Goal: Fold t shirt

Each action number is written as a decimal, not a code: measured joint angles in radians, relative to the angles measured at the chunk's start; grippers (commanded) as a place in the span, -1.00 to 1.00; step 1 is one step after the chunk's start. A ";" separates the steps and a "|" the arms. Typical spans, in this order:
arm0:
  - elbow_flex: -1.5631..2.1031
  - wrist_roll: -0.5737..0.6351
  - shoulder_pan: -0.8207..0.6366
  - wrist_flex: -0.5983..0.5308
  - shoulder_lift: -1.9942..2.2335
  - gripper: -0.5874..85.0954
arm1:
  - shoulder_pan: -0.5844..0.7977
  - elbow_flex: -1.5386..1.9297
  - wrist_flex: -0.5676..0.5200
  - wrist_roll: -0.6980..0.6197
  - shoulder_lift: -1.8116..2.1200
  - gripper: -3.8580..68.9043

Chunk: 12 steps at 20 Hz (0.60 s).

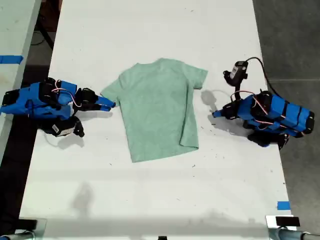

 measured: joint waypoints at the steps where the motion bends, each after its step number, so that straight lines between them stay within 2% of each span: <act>1: 0.000 -0.005 -0.041 0.000 0.000 -0.77 | 0.011 0.000 -0.015 0.008 0.000 -0.78; 2: 0.000 -0.005 -0.083 0.000 0.000 -0.64 | 0.032 0.000 -0.049 0.052 0.000 -0.87; 4: 0.000 0.041 -0.112 -0.015 0.000 -0.62 | 0.138 -0.002 -0.132 0.078 0.002 -0.83; 5: 0.000 0.095 -0.112 -0.046 0.000 -0.68 | 0.183 -0.040 -0.155 0.066 -0.048 -0.69; 6: 0.000 0.166 -0.115 -0.071 0.000 -0.79 | 0.252 -0.112 -0.190 0.031 -0.187 -0.68; 8: -0.002 0.291 -0.230 -0.089 0.003 -0.86 | 0.350 -0.374 -0.227 -0.025 -0.571 -0.56; 9: -0.002 0.360 -0.308 -0.089 0.003 -0.87 | 0.362 -0.540 -0.229 -0.041 -0.792 -0.68; 10: -0.002 0.439 -0.393 -0.087 0.003 -0.90 | 0.402 -0.699 -0.229 -0.057 -0.994 -0.88; 12: -0.003 0.528 -0.523 -0.078 0.006 -0.99 | 0.495 -0.976 -0.218 -0.081 -1.338 -0.87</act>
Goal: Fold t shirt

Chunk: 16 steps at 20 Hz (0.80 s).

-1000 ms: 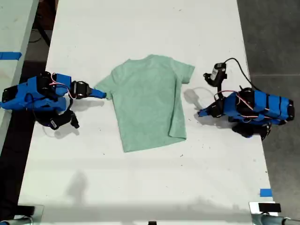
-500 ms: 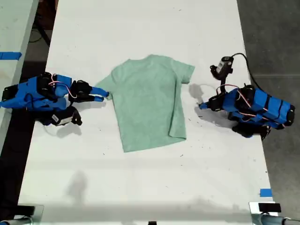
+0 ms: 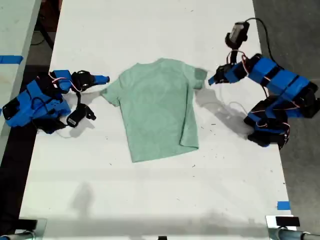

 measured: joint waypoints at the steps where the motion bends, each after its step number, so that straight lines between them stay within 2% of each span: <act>1: 0.000 0.003 -0.009 0.002 0.000 -0.99 | 0.025 -0.115 0.021 -0.017 -0.152 -0.87; 3: 0.000 0.003 0.005 0.002 0.000 -0.99 | 0.071 -0.333 0.089 -0.023 -0.400 -0.85; 5: 0.000 0.003 0.006 0.002 0.000 -0.99 | 0.124 -0.517 0.135 -0.051 -0.583 -0.38; 6: 0.000 0.003 0.009 0.002 0.000 -0.99 | 0.135 -0.614 0.166 -0.061 -0.675 -0.21; 9: 0.002 0.003 0.020 0.002 0.000 -0.99 | 0.140 -0.807 0.198 -0.080 -0.877 -0.06; 12: 0.002 0.003 0.038 0.002 0.000 -0.99 | 0.167 -0.888 0.196 -0.094 -0.997 -0.15; 13: 0.002 0.003 0.038 0.002 0.000 -0.99 | 0.181 -0.893 0.198 -0.094 -1.022 -0.30; 14: 0.002 0.003 0.038 0.002 0.000 -0.99 | 0.193 -0.904 0.196 -0.094 -1.037 -0.66; 15: 0.002 0.003 0.038 0.002 0.000 -0.99 | 0.199 -0.911 0.198 -0.094 -1.046 -0.89; 16: 0.002 0.003 0.038 0.002 0.000 -0.99 | 0.201 -0.919 0.192 -0.092 -1.049 -0.89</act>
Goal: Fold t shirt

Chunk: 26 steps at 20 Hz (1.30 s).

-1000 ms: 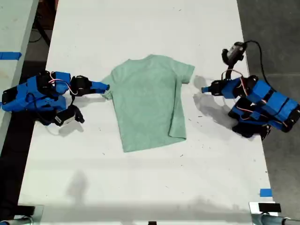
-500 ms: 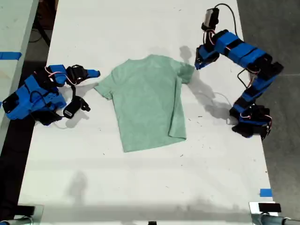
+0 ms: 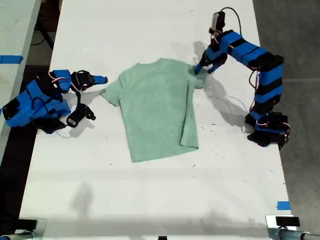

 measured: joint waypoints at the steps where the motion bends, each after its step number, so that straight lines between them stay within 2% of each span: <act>1: 0.000 0.000 0.000 -0.002 0.000 -0.99 | -0.002 -0.003 -0.011 0.000 0.000 -0.89; 3: 0.000 0.000 0.000 -0.003 0.000 -0.99 | -0.012 -0.008 -0.011 0.000 0.000 -0.88; 6: 0.000 0.000 0.000 -0.003 0.000 -0.99 | -0.060 -0.035 0.058 0.000 0.055 -0.88; 11: 0.000 0.000 0.000 -0.006 0.000 -0.99 | -0.302 -0.144 0.092 0.041 0.183 -0.88; 15: 0.000 0.000 0.009 -0.006 0.000 -0.99 | -0.466 -0.144 0.021 0.060 0.187 -0.88; 21: 0.000 0.000 0.011 -0.008 0.000 -0.99 | -0.603 -0.138 -0.060 0.084 0.181 -0.88; 22: 0.000 0.000 0.011 -0.008 0.000 -0.99 | -0.634 -0.138 -0.075 0.092 0.167 -0.81; 23: 0.000 0.000 0.011 -0.008 0.000 -0.99 | -0.661 -0.137 -0.080 0.100 0.153 -0.44; 26: 0.000 0.000 0.011 -0.008 0.000 -0.99 | -0.675 -0.138 -0.052 0.106 0.153 -0.40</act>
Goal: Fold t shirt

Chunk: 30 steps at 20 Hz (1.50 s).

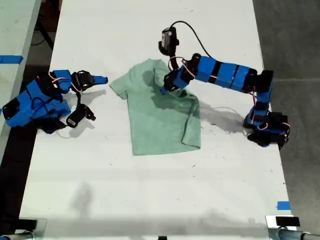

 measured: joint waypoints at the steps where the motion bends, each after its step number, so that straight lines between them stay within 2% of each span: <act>1: 0.000 0.000 0.000 0.000 0.000 -0.99 | 0.014 0.003 0.029 0.000 0.011 -0.44; 2: 0.000 0.000 0.000 0.000 0.000 -0.99 | 0.038 0.012 0.054 0.000 0.051 -0.58; 4: 0.000 0.000 0.000 0.000 0.000 -0.99 | 0.101 0.037 0.095 0.000 0.178 -0.62; 5: 0.000 0.000 0.000 0.000 0.000 -0.99 | 0.132 0.049 0.126 0.000 0.249 -0.88; 9: 0.000 0.000 0.000 0.000 0.000 -0.99 | 0.209 0.244 0.245 0.008 0.581 -0.88; 14: 0.000 0.000 0.005 -0.002 0.000 -0.99 | 0.222 0.882 0.239 0.058 1.356 -0.88; 16: 0.000 0.000 0.006 -0.002 0.000 -0.99 | 0.106 1.134 0.175 0.121 1.649 -0.87; 18: 0.000 -0.014 0.006 -0.002 0.000 -0.93 | -0.031 1.434 0.020 0.166 1.942 -0.87; 19: 0.000 -0.037 0.005 0.002 0.000 -0.93 | -0.060 1.597 -0.015 0.187 2.109 -0.85; 21: 0.000 -0.146 -0.020 0.044 0.000 -0.99 | -0.110 1.827 -0.011 0.238 2.215 -0.86; 24: 0.000 -0.183 -0.063 0.074 0.000 -0.96 | -0.167 2.034 0.002 0.262 2.224 -0.86; 27: 0.000 -0.218 -0.078 0.084 0.000 -0.78 | -0.193 2.037 0.023 0.137 2.235 -0.85; 28: 0.000 -0.222 -0.075 0.084 0.000 -0.76 | -0.218 2.037 0.025 0.176 2.230 -0.85; 30: 0.000 -0.225 -0.060 0.084 0.000 -0.73 | -0.224 2.037 0.025 0.347 2.232 -0.85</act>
